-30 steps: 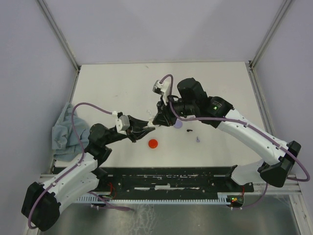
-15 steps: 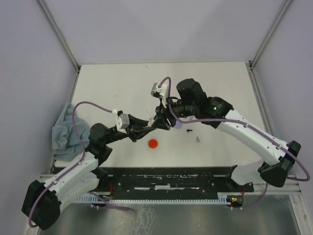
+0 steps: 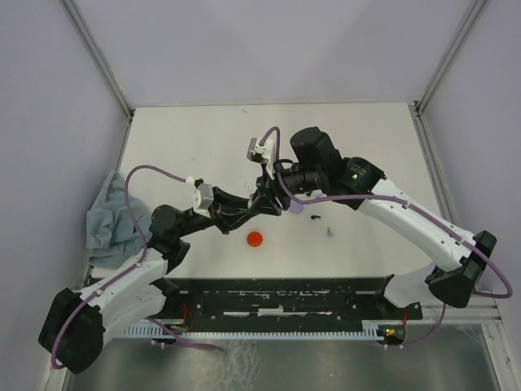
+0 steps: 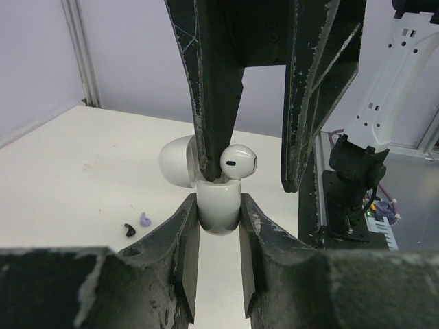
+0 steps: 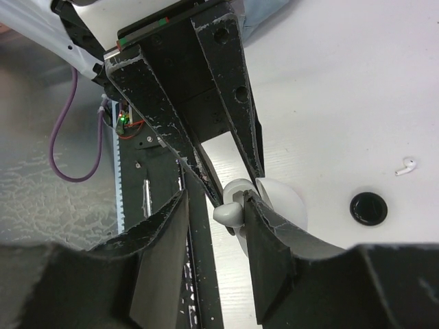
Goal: Insert the wireless bluetooth earbuds into the charging case
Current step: Place the earbud in the charging case, then pick up the earbud from the center of the board.
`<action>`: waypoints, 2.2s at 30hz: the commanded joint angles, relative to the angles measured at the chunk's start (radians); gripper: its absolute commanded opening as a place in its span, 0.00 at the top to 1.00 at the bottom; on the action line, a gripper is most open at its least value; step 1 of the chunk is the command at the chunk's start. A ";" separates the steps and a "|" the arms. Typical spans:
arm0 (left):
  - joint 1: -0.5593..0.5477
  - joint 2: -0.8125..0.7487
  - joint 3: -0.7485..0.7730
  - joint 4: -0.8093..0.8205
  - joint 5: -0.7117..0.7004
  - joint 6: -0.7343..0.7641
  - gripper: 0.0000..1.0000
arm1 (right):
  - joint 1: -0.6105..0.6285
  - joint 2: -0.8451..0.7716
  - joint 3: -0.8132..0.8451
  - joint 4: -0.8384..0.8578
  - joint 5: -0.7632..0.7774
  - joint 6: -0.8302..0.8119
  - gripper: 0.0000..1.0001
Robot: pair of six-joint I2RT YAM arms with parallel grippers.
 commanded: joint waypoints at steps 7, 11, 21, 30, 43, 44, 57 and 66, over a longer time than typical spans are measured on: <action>0.001 0.023 -0.015 0.158 -0.003 -0.102 0.97 | 0.005 -0.030 0.050 0.078 0.012 -0.003 0.46; 0.001 0.040 -0.036 0.217 -0.006 -0.145 0.97 | 0.005 -0.036 0.054 0.119 0.030 0.014 0.44; 0.001 0.032 -0.069 0.234 -0.064 -0.158 0.97 | 0.000 -0.038 0.065 0.117 0.135 0.062 0.44; 0.027 -0.023 0.035 -0.274 -0.389 0.008 0.97 | -0.047 -0.003 0.053 0.078 0.390 0.139 0.41; 0.165 -0.055 0.091 -0.649 -0.621 0.010 0.97 | -0.084 0.348 0.069 0.105 0.578 0.146 0.43; 0.168 -0.060 0.090 -0.660 -0.621 0.013 0.97 | -0.084 0.378 0.076 0.116 0.583 0.147 0.43; 0.170 -0.241 0.081 -0.791 -0.651 0.092 0.97 | -0.084 0.746 0.231 0.259 0.637 0.215 0.48; 0.169 -0.223 0.093 -0.780 -0.604 0.112 0.97 | -0.087 0.896 0.364 0.260 0.687 0.228 0.51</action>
